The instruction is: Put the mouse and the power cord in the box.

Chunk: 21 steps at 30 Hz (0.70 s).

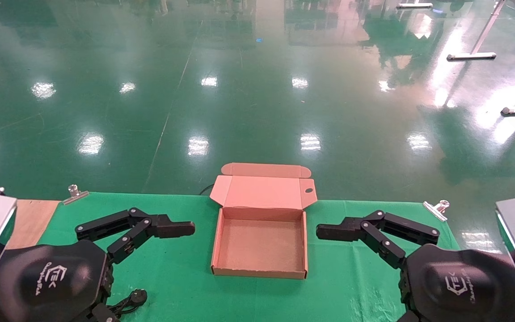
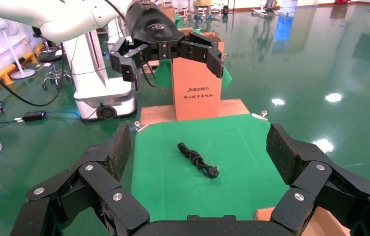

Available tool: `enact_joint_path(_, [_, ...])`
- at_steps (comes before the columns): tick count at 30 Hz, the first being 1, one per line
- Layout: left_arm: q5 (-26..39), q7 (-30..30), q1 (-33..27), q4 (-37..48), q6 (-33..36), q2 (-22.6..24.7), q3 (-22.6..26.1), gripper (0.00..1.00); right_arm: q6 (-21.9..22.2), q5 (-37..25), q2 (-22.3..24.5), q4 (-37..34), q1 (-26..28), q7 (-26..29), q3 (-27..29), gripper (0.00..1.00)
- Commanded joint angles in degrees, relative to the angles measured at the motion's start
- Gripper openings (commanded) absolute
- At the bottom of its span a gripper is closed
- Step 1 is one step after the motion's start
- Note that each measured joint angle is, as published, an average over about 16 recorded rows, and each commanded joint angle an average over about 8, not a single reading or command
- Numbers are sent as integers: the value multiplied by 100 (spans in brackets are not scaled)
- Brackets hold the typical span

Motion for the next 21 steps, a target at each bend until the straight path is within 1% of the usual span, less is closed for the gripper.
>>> enact_joint_path(1, [0, 0, 0, 0, 0, 0, 0, 100, 0, 0, 0, 0, 0, 0, 0, 100])
enact_joint_path(21, [0, 0, 0, 0, 0, 0, 0, 100, 0, 0, 0, 0, 0, 0, 0, 100])
